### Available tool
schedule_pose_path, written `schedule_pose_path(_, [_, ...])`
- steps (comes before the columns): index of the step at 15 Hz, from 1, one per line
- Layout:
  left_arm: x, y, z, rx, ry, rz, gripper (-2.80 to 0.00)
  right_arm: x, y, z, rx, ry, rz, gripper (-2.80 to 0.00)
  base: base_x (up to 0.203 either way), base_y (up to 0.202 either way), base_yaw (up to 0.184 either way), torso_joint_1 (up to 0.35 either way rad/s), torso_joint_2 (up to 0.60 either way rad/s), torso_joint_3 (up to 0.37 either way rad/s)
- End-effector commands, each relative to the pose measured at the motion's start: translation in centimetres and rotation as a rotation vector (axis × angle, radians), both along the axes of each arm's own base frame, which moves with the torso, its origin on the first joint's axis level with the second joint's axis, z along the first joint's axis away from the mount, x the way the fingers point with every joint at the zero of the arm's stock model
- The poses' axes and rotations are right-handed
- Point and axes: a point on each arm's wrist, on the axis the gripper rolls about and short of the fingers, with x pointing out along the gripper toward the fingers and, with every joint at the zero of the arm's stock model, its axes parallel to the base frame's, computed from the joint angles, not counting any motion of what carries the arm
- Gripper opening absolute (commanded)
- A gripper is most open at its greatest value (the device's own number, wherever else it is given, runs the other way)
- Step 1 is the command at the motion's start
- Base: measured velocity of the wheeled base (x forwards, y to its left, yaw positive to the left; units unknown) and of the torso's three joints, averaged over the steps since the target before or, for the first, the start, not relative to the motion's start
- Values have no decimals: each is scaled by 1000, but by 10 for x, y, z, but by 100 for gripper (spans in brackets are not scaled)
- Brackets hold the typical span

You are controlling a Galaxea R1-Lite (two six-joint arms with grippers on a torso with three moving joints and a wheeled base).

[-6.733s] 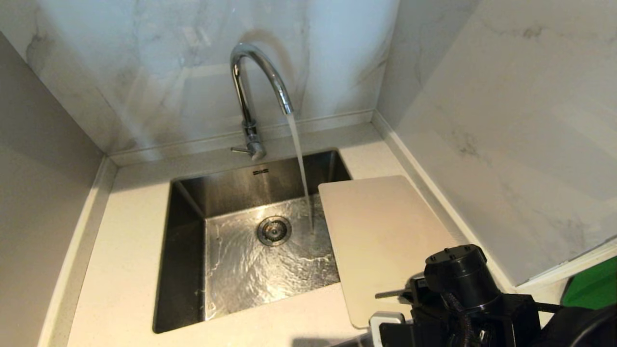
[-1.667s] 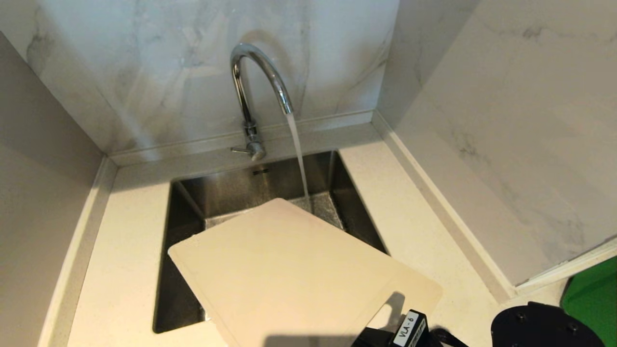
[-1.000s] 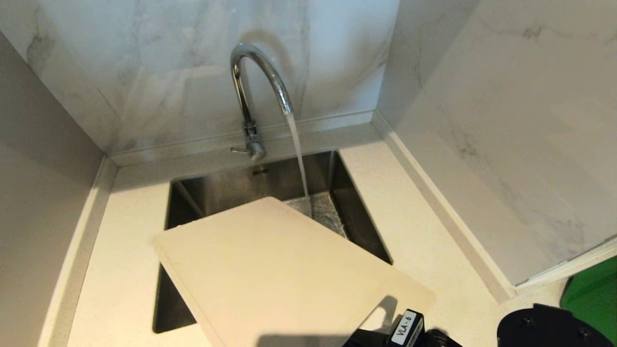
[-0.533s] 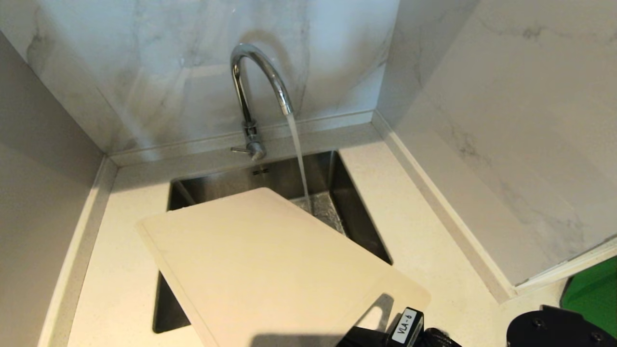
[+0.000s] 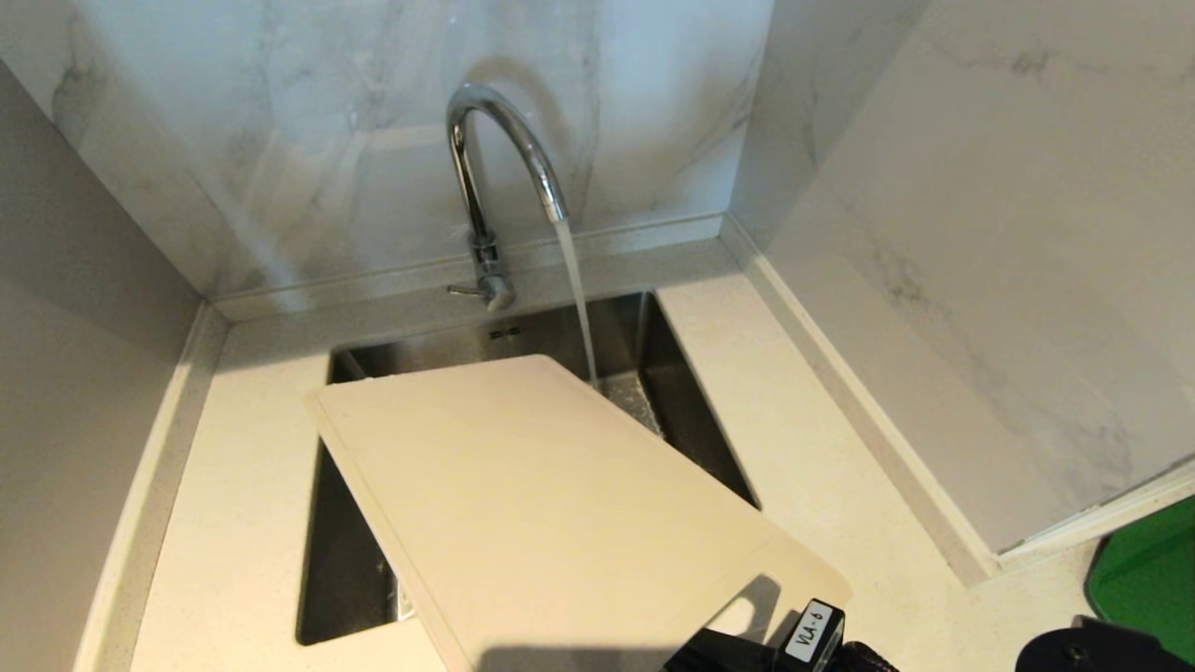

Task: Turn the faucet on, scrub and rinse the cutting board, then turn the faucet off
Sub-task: Pick up the cutting board

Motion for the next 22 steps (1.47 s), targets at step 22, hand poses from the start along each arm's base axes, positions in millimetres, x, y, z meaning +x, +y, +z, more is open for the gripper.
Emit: schedule_pose_path(22, [0, 0, 0, -1, 1, -1, -280, 103, -28, 12, -342, -13, 299, -280, 0, 0, 0, 0, 0, 0])
